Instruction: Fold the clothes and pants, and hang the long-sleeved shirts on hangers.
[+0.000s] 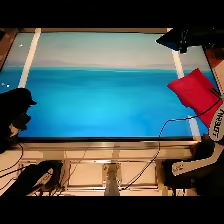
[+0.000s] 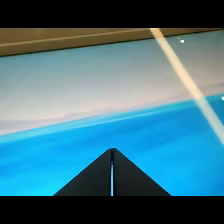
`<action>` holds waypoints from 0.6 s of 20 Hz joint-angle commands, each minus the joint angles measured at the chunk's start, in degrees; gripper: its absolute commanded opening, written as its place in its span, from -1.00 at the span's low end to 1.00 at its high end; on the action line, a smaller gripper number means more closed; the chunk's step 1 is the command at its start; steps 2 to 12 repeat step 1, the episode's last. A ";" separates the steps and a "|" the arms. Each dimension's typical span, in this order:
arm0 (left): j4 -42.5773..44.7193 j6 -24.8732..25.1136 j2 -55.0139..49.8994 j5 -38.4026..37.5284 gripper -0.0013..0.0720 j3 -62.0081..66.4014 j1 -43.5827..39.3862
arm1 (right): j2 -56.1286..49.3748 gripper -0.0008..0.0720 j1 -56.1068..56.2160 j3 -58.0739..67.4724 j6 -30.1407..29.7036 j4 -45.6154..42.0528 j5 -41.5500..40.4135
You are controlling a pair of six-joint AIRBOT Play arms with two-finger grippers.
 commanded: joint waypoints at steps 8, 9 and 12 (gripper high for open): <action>0.15 0.00 0.11 -0.22 -0.93 0.00 0.02 | 0.04 -0.92 0.11 0.00 0.00 0.02 0.02; 0.15 0.00 0.11 -0.22 -0.93 0.00 0.02 | 0.04 -0.92 0.11 0.00 0.00 0.02 0.02; 0.15 0.00 0.11 -0.22 -0.93 0.00 0.02 | 0.04 -0.92 0.11 0.00 0.00 0.02 0.02</action>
